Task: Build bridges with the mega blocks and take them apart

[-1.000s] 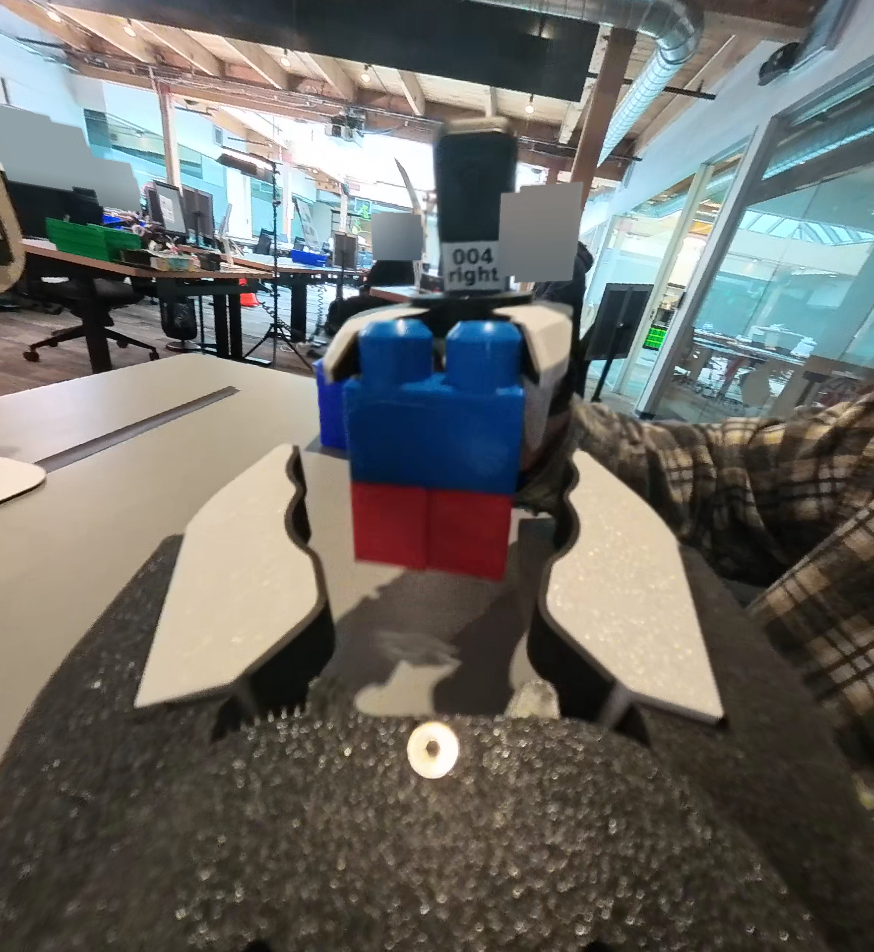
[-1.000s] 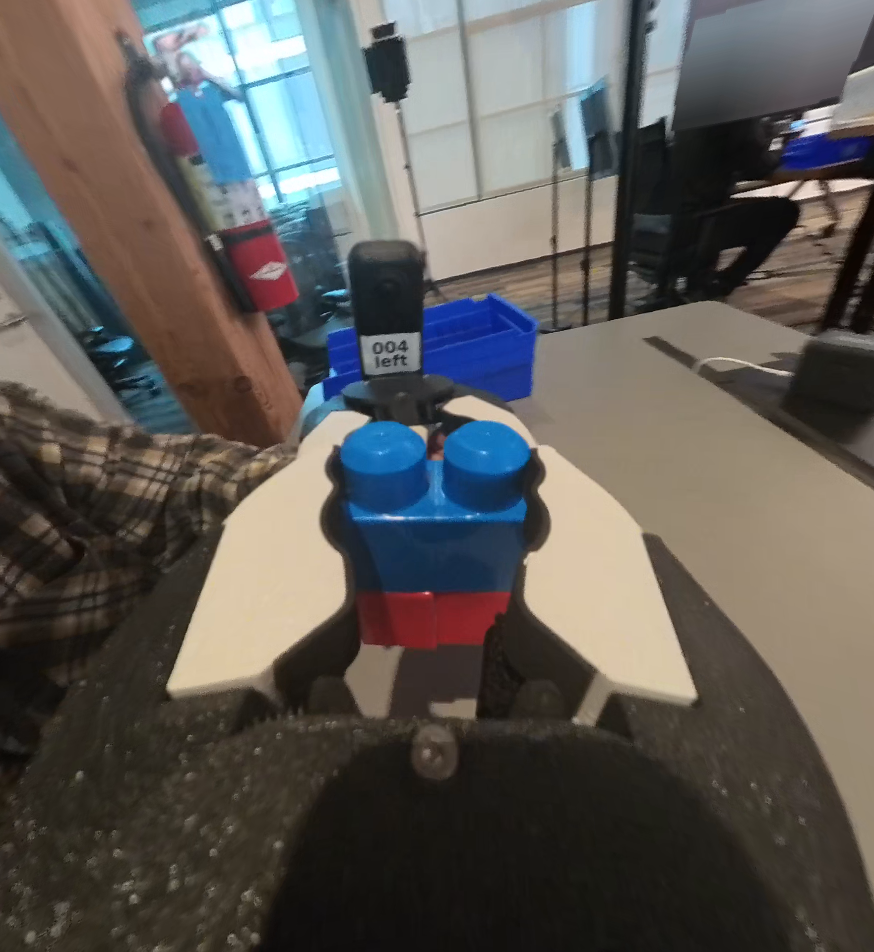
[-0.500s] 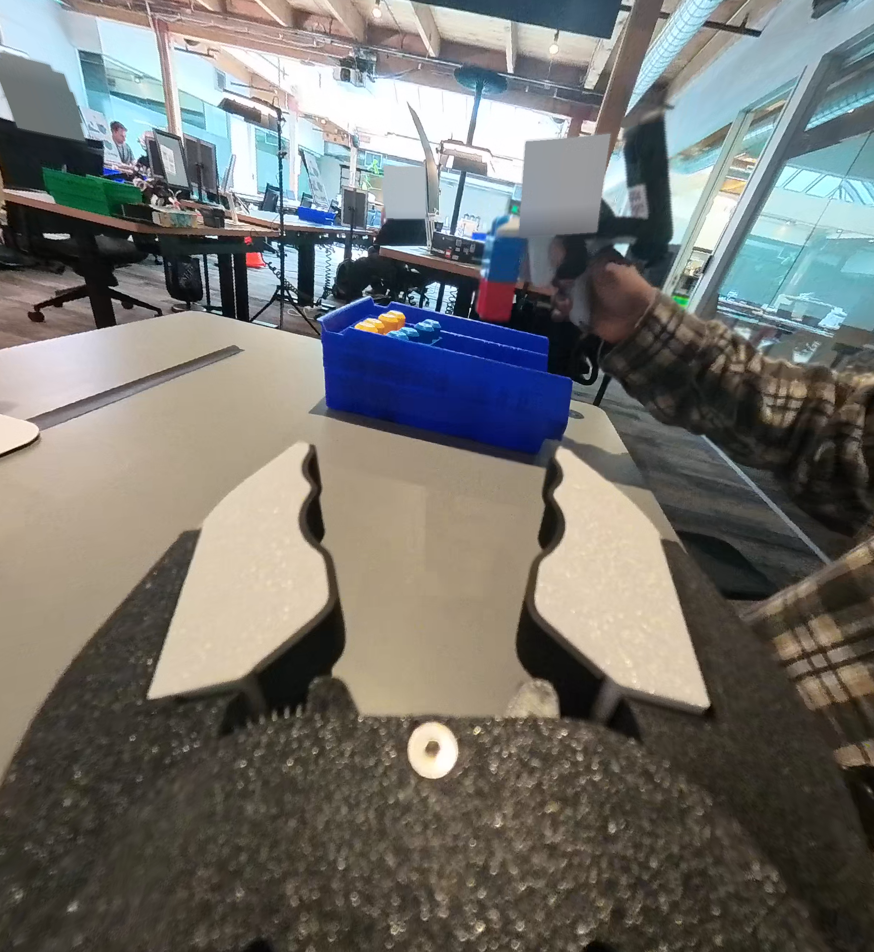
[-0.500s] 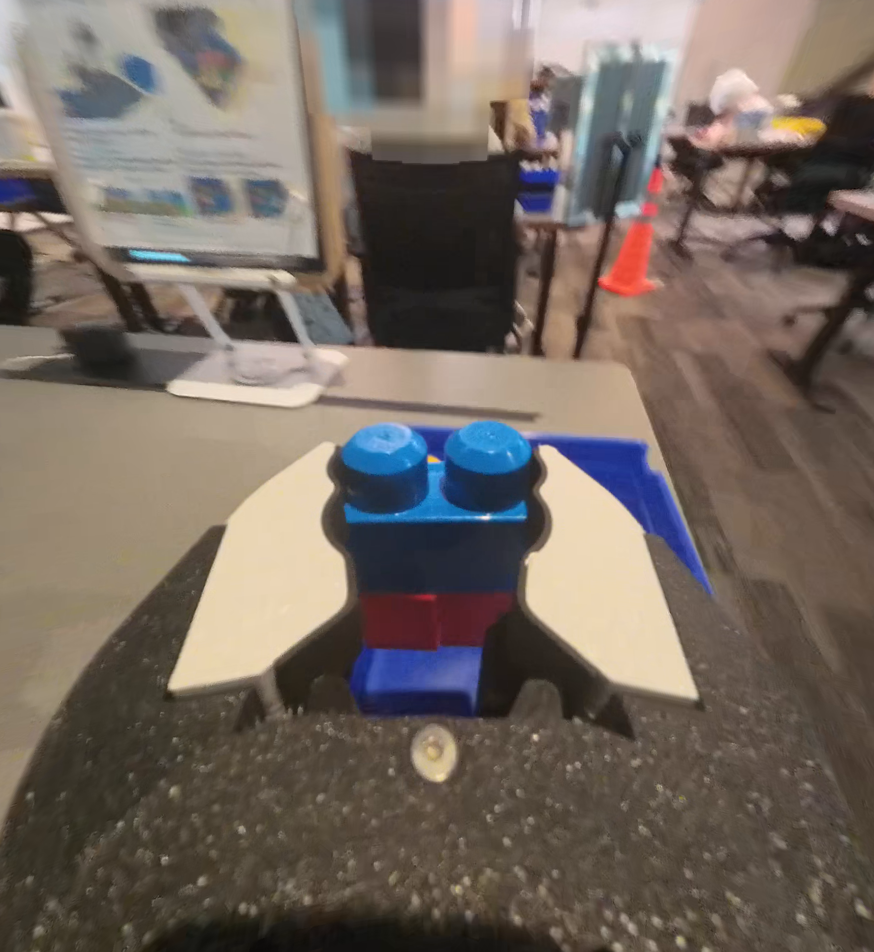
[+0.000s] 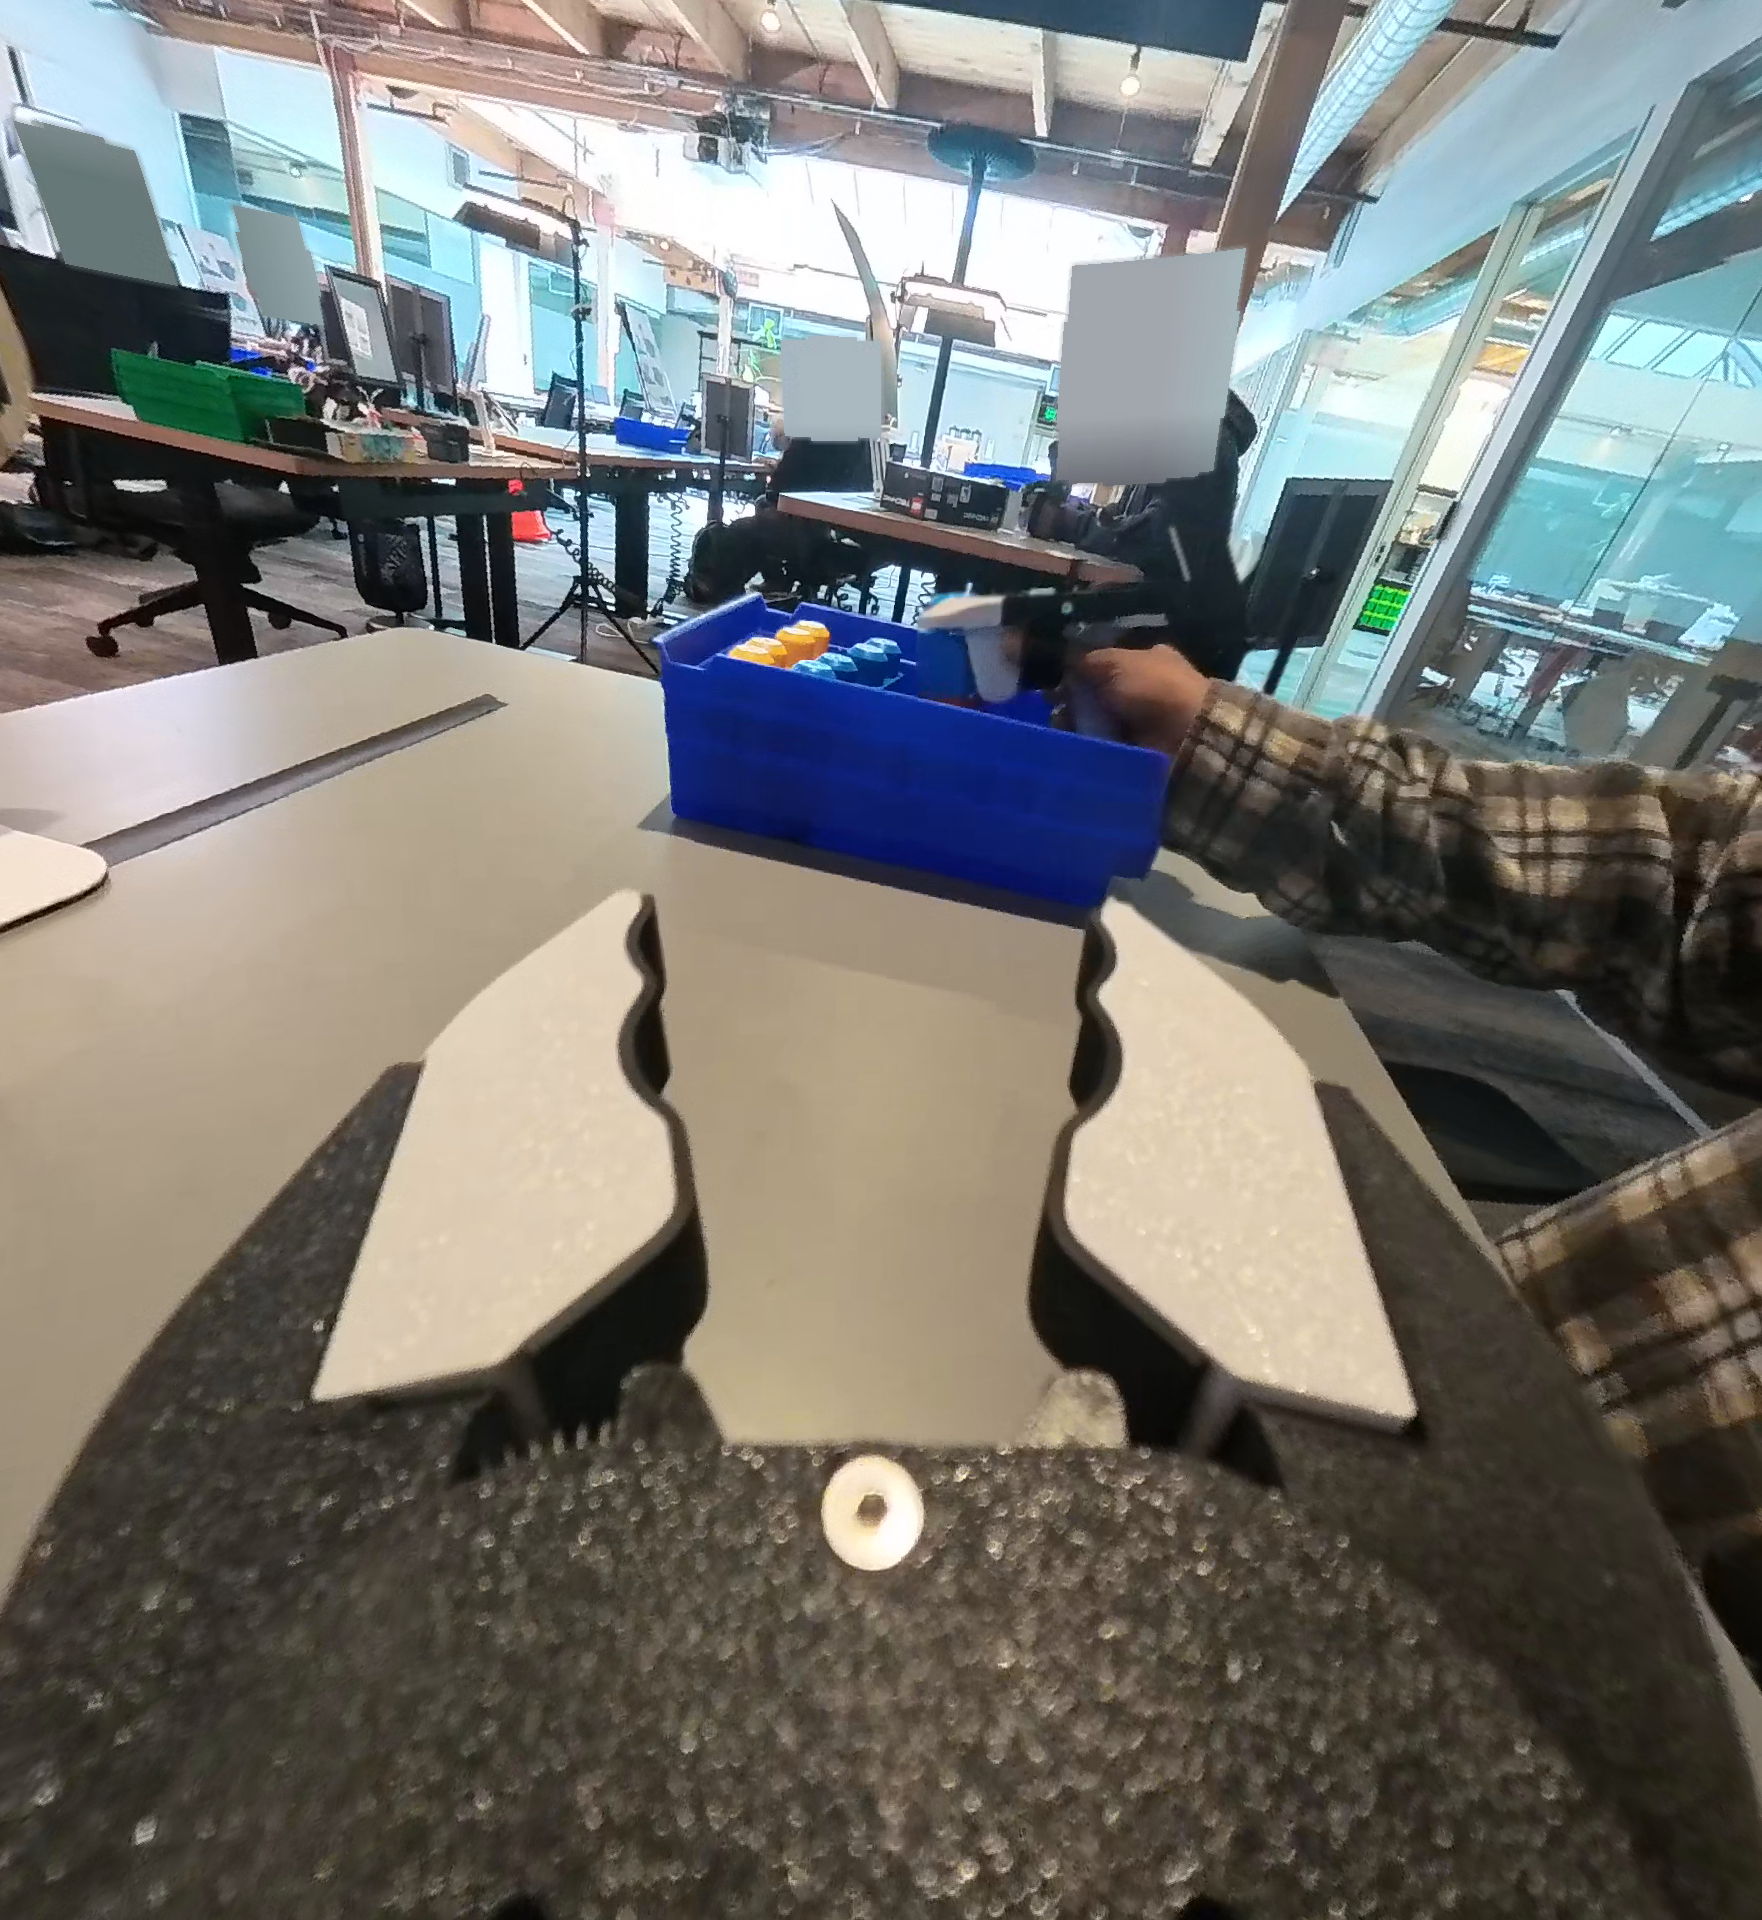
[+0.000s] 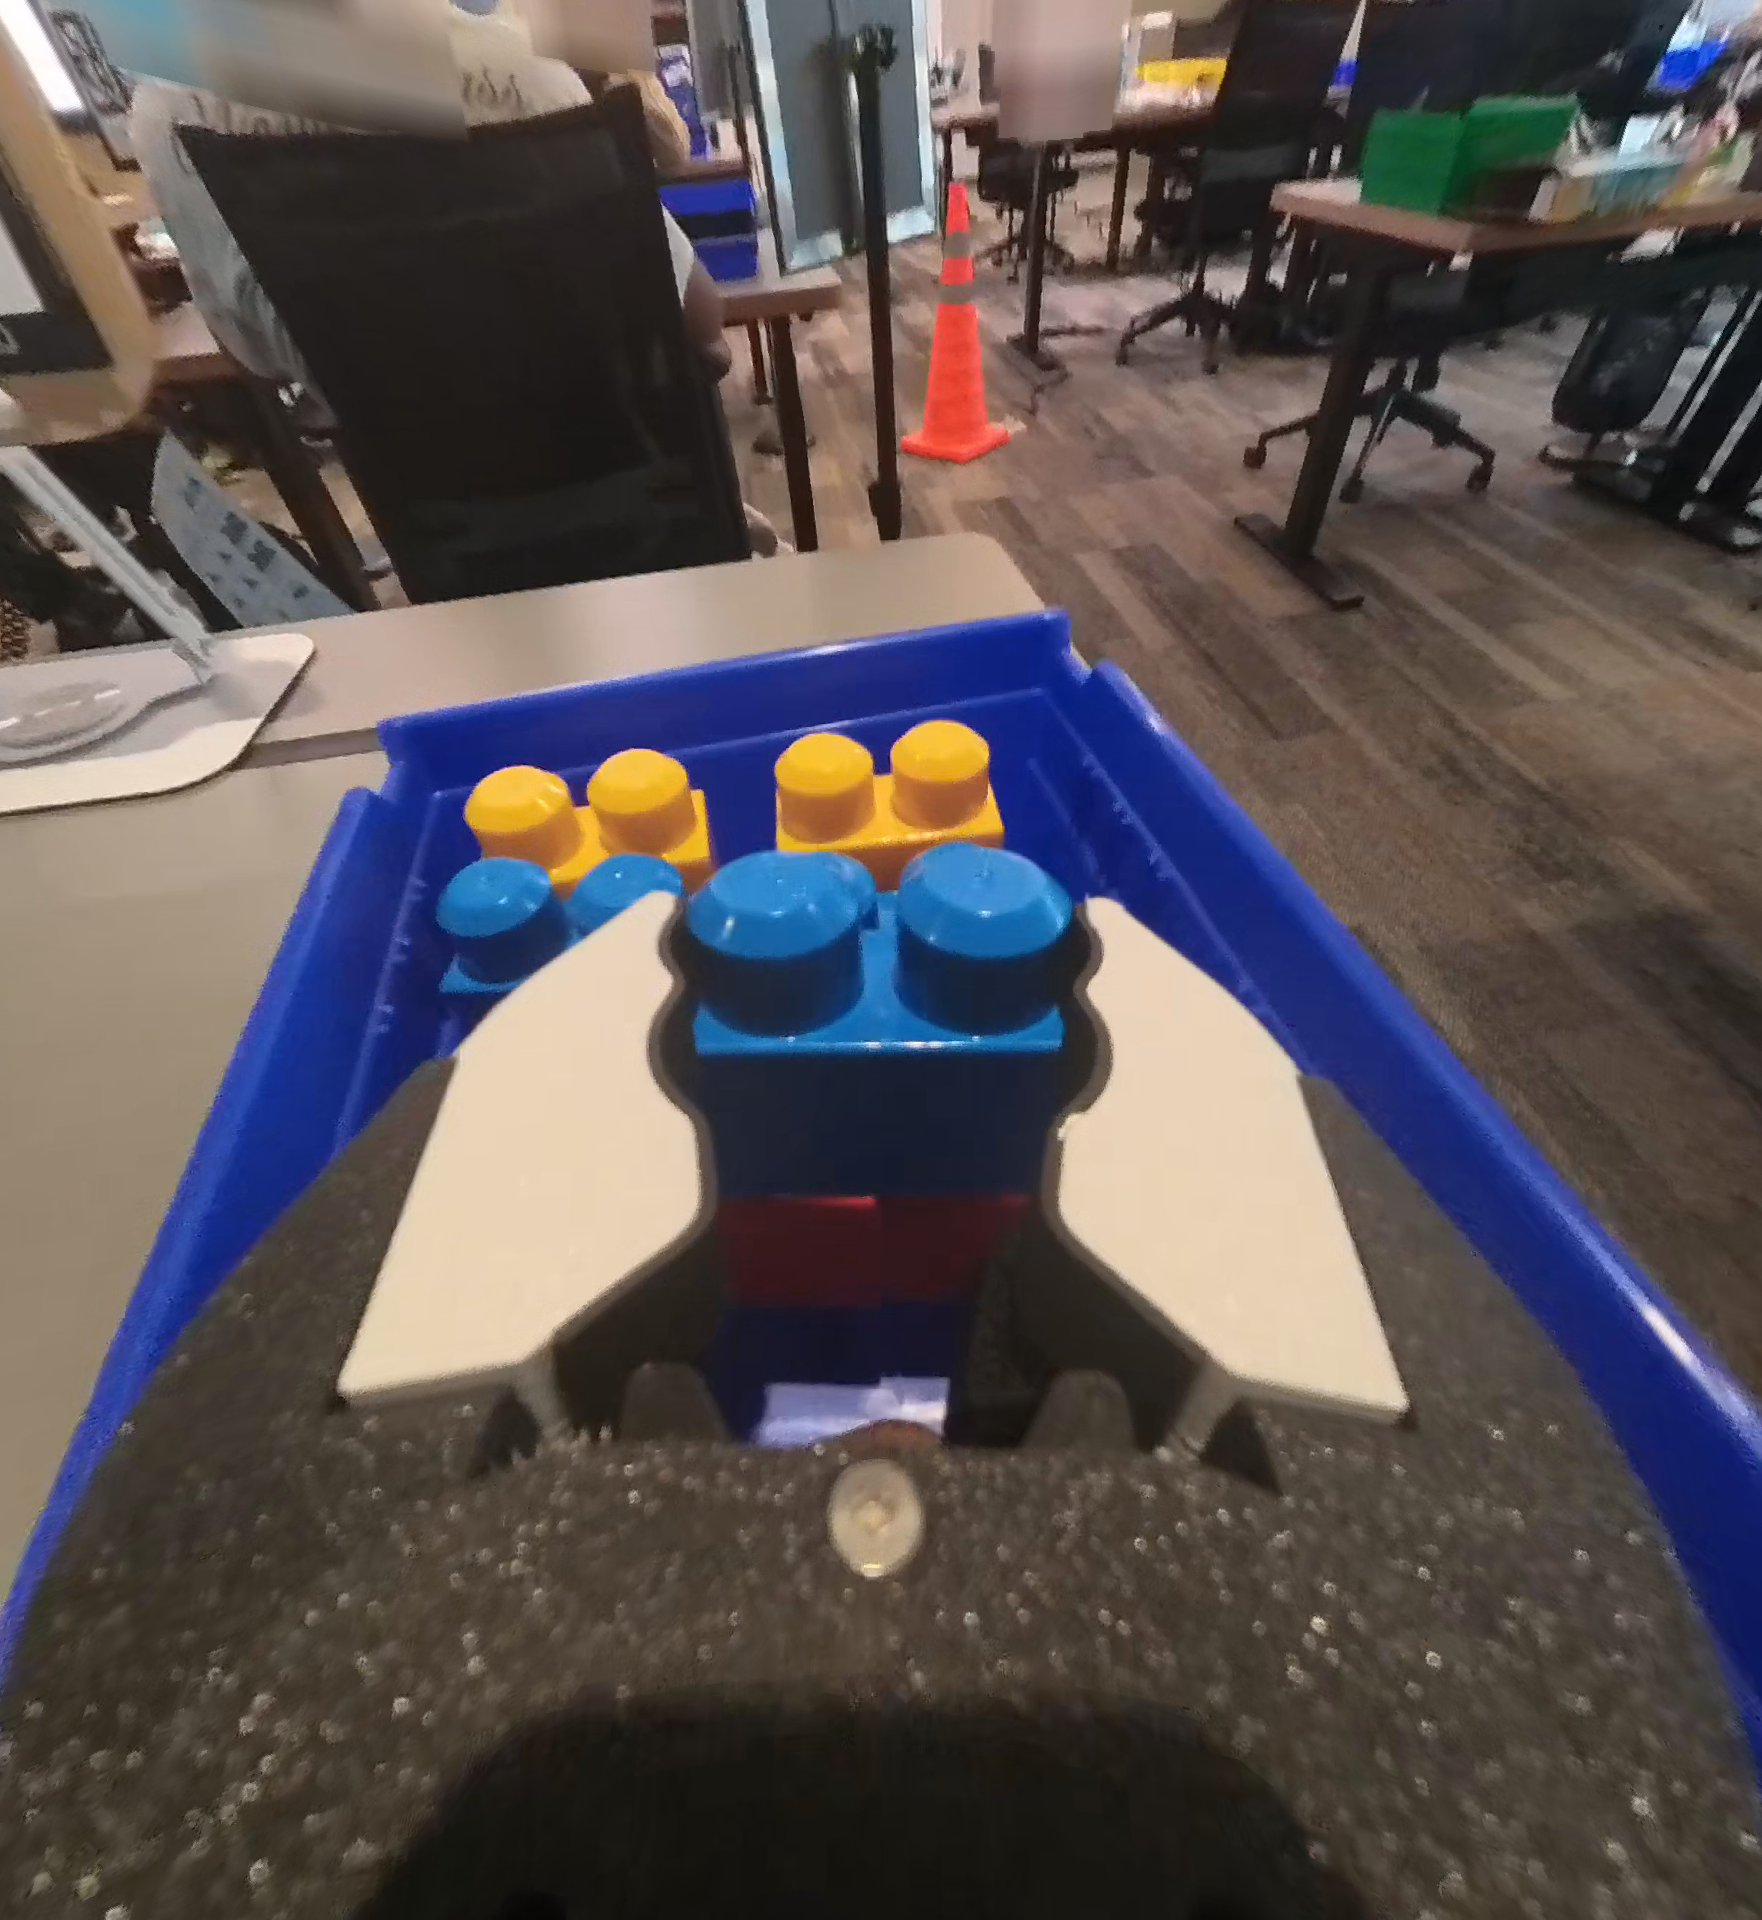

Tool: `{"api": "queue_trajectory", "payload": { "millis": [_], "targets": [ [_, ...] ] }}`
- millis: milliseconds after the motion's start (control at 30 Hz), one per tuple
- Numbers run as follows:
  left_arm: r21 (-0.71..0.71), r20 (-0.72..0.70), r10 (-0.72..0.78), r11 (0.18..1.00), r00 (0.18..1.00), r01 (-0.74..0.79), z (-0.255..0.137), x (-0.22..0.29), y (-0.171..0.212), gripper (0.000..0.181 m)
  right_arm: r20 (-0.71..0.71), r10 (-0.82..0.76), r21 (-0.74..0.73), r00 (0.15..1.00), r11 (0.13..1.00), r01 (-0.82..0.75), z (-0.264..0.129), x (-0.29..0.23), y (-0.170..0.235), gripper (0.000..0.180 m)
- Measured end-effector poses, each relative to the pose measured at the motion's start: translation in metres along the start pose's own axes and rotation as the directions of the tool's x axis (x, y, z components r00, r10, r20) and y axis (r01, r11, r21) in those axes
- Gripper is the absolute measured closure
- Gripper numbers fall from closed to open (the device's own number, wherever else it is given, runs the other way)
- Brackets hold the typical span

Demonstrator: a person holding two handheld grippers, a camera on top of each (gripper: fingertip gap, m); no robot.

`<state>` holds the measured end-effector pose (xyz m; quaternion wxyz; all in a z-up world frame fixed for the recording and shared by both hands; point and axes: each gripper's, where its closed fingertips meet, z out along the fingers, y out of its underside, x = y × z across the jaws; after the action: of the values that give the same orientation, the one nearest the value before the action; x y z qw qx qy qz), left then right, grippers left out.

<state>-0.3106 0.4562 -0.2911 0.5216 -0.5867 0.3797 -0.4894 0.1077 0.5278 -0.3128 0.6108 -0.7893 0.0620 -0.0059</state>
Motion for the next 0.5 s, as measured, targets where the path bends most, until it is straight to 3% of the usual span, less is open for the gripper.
{"api": "queue_trajectory", "payload": {
  "millis": [500],
  "targets": [
    [-0.008, -0.015, 0.019, 1.000, 1.000, -0.020, -0.002, 0.002, 0.000, 0.109, -0.002, -0.050, -0.149, 0.999, 0.988, 0.049, 0.025, 0.007, 0.036, 0.112]
  ]
}}
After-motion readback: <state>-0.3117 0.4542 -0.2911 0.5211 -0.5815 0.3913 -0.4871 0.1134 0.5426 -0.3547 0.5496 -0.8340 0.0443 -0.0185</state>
